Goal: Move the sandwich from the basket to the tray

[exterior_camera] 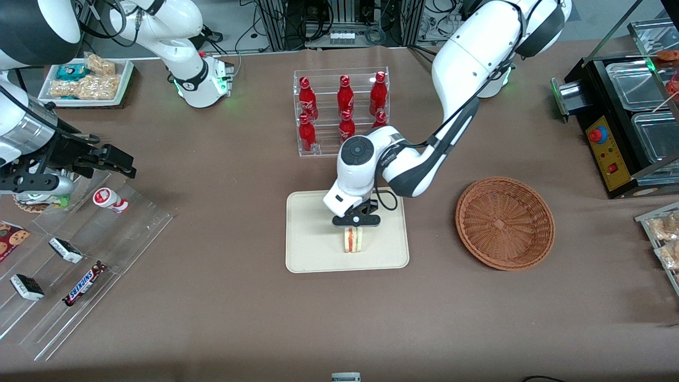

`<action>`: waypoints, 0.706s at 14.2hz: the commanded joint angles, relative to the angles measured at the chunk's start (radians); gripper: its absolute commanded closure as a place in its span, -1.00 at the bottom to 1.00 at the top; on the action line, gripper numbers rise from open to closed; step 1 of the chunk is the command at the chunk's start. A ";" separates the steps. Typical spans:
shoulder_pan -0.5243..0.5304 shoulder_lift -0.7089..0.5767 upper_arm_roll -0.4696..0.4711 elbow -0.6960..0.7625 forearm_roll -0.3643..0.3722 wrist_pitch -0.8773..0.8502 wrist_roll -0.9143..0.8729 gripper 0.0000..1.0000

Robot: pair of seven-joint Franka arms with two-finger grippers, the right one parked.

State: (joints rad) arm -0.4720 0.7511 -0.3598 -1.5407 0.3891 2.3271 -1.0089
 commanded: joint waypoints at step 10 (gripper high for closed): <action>0.197 -0.445 0.016 0.014 -0.088 -0.406 -0.054 -1.00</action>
State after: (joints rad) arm -0.3656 0.4511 -0.3429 -1.4780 0.3551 2.0244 -1.0716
